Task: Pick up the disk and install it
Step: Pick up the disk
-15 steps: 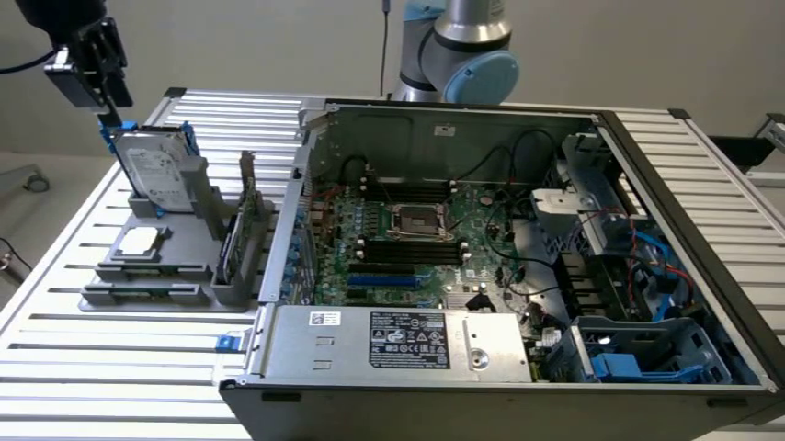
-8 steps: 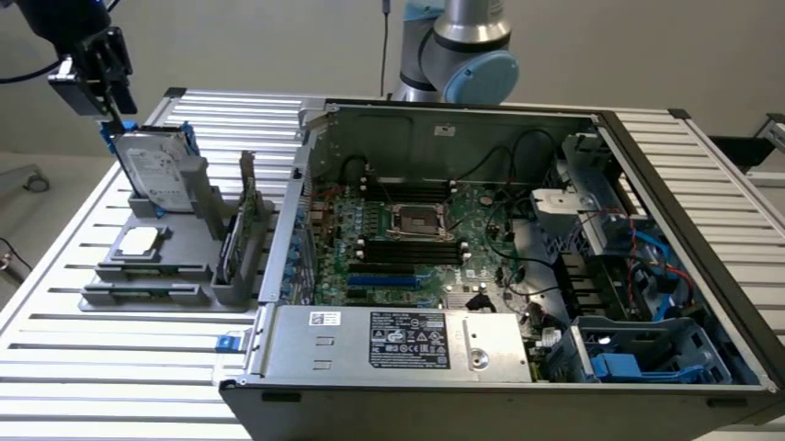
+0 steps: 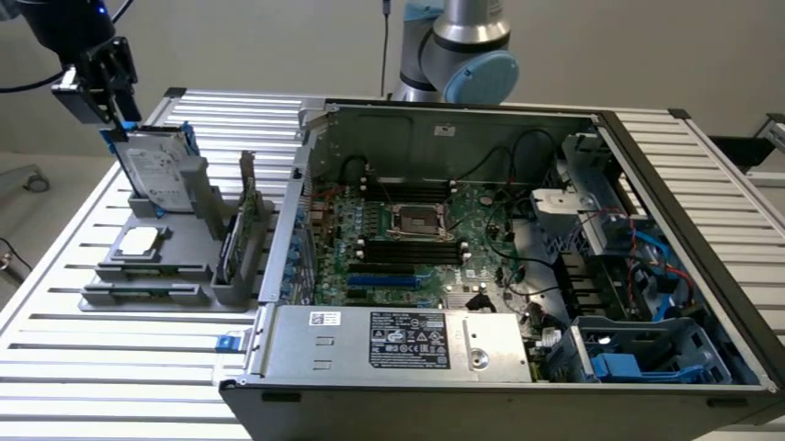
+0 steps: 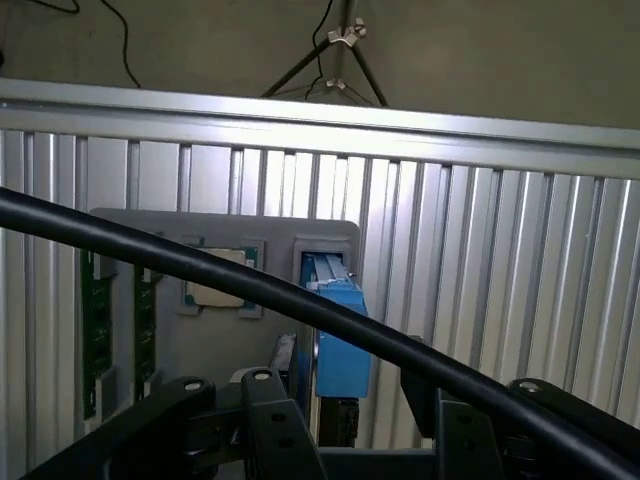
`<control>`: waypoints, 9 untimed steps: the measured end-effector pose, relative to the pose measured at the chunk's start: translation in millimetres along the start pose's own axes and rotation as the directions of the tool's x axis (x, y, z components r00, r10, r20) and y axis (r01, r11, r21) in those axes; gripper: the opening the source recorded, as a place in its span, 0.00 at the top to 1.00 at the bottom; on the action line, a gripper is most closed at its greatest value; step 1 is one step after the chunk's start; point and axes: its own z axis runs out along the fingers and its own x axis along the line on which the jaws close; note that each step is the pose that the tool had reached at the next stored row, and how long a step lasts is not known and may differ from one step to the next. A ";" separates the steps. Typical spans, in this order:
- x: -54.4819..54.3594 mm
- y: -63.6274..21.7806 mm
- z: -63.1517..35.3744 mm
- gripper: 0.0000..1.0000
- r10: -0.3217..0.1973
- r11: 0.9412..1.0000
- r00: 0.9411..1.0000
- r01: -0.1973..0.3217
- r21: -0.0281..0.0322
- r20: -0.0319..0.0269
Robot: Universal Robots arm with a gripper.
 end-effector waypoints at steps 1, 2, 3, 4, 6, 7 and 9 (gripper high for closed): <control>0.0 0.0 2.0 0.46 0.002 1.000 1.000 -0.002 0.000 -0.001; 0.0 0.0 3.8 0.46 0.003 1.000 1.000 -0.003 0.000 -0.001; 0.1 -0.1 5.6 0.46 0.004 1.000 1.000 -0.004 0.000 -0.002; 0.1 -0.1 7.4 0.46 0.005 1.000 1.000 -0.005 0.000 -0.002; 0.1 0.0 10.9 0.46 0.005 1.000 1.000 -0.005 0.000 -0.002; 0.1 -0.1 12.8 0.46 0.006 1.000 1.000 -0.006 0.000 -0.003; 0.2 -0.1 16.5 0.46 0.006 1.000 1.000 -0.006 0.000 -0.003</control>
